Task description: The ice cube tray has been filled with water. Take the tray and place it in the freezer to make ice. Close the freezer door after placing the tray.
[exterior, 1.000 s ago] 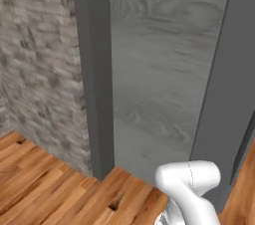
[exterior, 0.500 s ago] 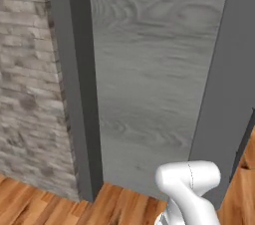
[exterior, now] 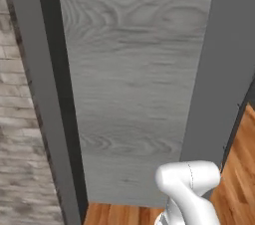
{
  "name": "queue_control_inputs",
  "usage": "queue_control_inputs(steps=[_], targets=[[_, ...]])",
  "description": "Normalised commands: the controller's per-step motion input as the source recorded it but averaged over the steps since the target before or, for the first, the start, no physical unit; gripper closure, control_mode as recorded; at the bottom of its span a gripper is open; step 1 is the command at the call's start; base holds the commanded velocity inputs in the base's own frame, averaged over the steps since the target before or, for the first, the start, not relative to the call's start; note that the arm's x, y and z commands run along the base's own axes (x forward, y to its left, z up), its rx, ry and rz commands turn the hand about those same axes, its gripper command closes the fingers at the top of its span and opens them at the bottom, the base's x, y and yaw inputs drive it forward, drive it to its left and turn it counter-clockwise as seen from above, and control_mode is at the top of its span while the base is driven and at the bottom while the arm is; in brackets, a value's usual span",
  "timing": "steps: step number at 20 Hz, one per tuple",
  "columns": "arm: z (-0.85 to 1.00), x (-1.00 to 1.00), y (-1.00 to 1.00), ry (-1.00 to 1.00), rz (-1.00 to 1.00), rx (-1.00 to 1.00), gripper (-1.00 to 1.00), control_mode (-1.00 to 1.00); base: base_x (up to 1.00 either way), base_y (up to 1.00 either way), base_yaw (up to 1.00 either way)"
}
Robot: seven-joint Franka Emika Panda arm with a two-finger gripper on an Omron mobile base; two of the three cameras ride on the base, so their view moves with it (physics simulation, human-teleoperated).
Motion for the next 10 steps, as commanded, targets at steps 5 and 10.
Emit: queue_control_inputs(steps=[5, 10], targets=[[0.0, 0.0, 0.0, 0.0, 0.0, 0.0, -1.0, 1.0, 0.65, 0.25, -0.39], [0.0, 0.0, 0.0, 0.0, 0.0, 0.0, -1.0, 1.0, 0.59, 0.04, -0.19]])
